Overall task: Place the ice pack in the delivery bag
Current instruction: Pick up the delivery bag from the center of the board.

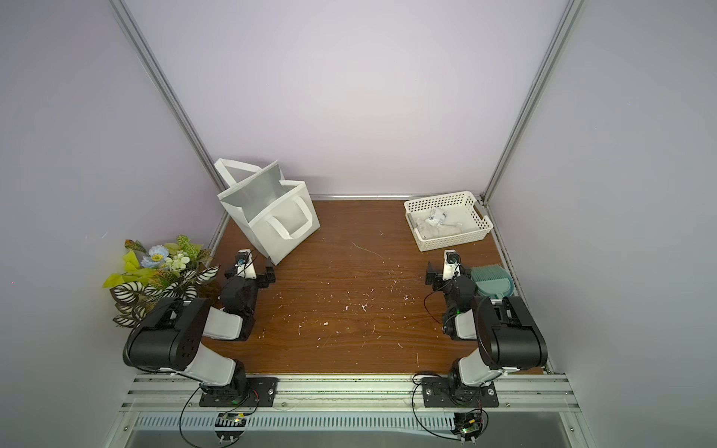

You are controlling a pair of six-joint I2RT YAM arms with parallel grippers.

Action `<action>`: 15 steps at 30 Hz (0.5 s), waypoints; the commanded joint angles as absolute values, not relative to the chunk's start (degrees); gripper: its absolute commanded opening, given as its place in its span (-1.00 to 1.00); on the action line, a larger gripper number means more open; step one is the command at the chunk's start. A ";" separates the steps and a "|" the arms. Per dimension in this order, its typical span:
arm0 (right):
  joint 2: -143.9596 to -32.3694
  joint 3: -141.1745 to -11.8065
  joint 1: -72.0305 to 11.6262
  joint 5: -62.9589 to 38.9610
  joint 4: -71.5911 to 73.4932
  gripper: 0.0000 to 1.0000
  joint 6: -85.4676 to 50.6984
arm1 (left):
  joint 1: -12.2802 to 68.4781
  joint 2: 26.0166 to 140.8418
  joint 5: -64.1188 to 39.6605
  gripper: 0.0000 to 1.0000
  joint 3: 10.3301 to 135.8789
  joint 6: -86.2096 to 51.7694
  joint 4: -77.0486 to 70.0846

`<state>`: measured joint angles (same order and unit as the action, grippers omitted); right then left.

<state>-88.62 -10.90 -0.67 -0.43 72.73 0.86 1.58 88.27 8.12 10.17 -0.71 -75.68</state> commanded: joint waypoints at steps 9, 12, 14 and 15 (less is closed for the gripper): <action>-88.60 -12.23 -0.43 -1.58 76.37 0.99 0.26 | 2.38 88.99 7.28 1.00 10.56 0.00 -77.93; -88.63 -12.29 -0.46 -1.58 76.42 0.99 0.26 | 2.20 89.04 6.95 1.00 10.68 -0.08 -77.87; -88.68 -12.29 -0.44 -1.59 76.33 0.99 0.26 | 1.48 89.09 6.12 1.00 11.18 -0.58 -76.99; -88.70 -12.35 -0.44 -1.58 76.21 0.99 0.26 | 0.76 89.03 4.81 1.00 11.34 -1.00 -76.47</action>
